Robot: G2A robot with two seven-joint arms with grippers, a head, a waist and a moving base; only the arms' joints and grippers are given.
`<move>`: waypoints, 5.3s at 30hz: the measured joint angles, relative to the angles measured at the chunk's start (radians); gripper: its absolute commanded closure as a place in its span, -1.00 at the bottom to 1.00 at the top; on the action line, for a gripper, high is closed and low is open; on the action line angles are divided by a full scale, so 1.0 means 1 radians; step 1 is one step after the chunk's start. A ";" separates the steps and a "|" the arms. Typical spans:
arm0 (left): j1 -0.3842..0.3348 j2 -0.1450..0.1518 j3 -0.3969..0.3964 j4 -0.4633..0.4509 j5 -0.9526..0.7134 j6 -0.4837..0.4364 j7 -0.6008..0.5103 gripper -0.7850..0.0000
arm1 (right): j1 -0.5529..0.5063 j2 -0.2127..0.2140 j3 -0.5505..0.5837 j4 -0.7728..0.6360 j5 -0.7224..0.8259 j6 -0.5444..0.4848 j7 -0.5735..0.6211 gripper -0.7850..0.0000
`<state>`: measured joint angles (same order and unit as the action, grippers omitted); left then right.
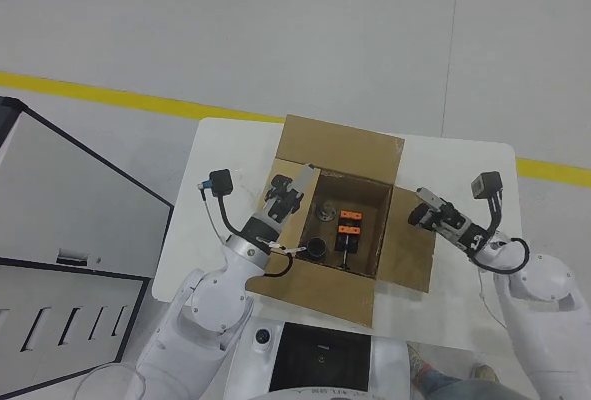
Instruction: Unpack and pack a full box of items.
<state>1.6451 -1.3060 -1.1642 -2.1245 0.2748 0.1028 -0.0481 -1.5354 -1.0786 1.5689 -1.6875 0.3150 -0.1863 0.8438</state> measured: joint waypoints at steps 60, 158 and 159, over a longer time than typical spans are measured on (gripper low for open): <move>-0.507 -0.016 -0.232 0.422 -0.033 0.026 0.212 -1.00 | 0.475 -0.121 -0.645 0.304 -0.018 0.039 0.017 -1.00; -0.222 0.029 -0.346 0.106 -0.047 -0.033 -0.334 -1.00 | 0.424 -0.112 -0.633 0.303 -0.124 0.102 -0.056 -1.00; -0.222 0.029 -0.346 0.106 -0.047 -0.033 -0.334 -1.00 | 0.424 -0.112 -0.633 0.303 -0.124 0.102 -0.056 -1.00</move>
<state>1.4236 -1.2774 -1.5104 -2.0187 0.2273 0.0701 -0.3823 -1.1111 -1.1902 0.9364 -1.3841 0.1908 -0.0840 0.7880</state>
